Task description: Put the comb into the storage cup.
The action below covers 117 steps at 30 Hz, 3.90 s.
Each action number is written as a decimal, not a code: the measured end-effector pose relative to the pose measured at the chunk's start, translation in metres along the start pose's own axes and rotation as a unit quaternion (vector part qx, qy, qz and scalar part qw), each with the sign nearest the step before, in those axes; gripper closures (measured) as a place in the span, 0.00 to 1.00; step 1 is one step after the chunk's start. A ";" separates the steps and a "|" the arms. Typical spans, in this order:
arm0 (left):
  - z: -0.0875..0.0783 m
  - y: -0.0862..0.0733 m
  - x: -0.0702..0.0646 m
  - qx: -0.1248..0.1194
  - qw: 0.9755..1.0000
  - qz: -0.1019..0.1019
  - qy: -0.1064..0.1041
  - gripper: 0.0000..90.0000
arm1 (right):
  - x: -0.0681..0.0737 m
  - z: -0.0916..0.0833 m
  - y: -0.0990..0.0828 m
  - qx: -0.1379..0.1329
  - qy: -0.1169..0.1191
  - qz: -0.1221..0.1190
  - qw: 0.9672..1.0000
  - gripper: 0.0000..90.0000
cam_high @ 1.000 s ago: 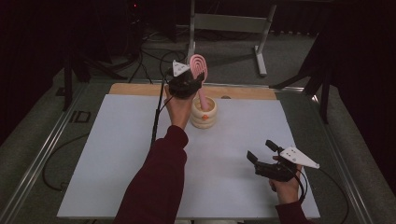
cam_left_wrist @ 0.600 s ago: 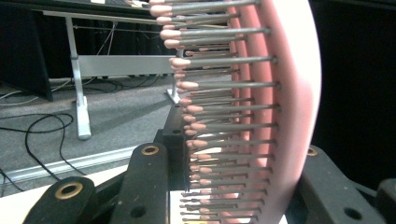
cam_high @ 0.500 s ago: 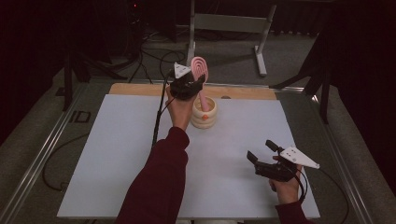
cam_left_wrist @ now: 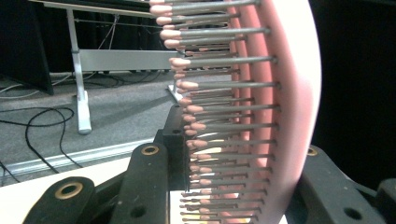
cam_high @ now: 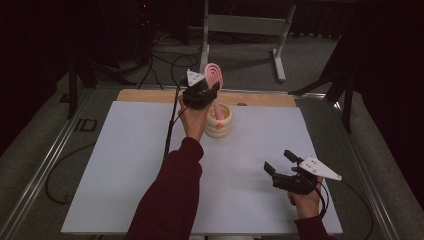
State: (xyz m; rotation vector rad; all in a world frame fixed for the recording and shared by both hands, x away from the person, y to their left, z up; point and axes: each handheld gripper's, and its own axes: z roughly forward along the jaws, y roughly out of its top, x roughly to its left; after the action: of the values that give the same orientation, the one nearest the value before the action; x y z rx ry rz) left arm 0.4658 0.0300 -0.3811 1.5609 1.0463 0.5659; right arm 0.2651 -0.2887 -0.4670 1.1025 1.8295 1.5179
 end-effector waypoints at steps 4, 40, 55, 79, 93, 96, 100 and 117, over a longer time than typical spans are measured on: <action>0.001 -0.001 -0.001 0.002 1.000 0.000 -0.001 0.72 | 0.000 0.000 0.000 0.000 0.000 0.001 1.000 0.10; 0.014 -0.018 -0.014 0.020 1.000 0.014 0.000 0.72 | -0.001 0.000 0.000 0.006 -0.006 0.002 1.000 0.10; 0.019 -0.026 -0.018 0.026 1.000 0.014 0.003 0.72 | -0.001 0.000 0.000 0.005 -0.007 0.002 1.000 0.10; 0.025 -0.036 -0.013 0.041 0.999 0.015 0.018 0.72 | -0.002 0.001 -0.002 0.006 -0.008 0.004 1.000 0.10; 0.029 -0.042 -0.012 0.045 0.999 0.006 0.015 0.72 | -0.002 0.001 -0.001 0.004 -0.008 0.005 1.000 0.11; 0.030 -0.044 -0.012 0.046 0.999 0.006 0.014 0.72 | -0.002 0.001 -0.002 0.005 -0.008 0.004 1.000 0.11; 0.031 -0.046 -0.013 0.048 0.999 0.007 0.013 0.72 | -0.003 0.001 -0.001 0.004 -0.009 0.005 1.000 0.11; 0.032 -0.049 -0.014 0.054 0.998 0.009 0.011 0.72 | -0.002 0.001 -0.001 0.004 -0.007 0.003 1.000 0.11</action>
State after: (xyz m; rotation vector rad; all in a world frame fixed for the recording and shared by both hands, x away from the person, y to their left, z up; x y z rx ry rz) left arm 0.4689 0.0009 -0.4337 1.6622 1.0953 0.5472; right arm 0.2672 -0.2899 -0.4689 1.1215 1.8263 1.5030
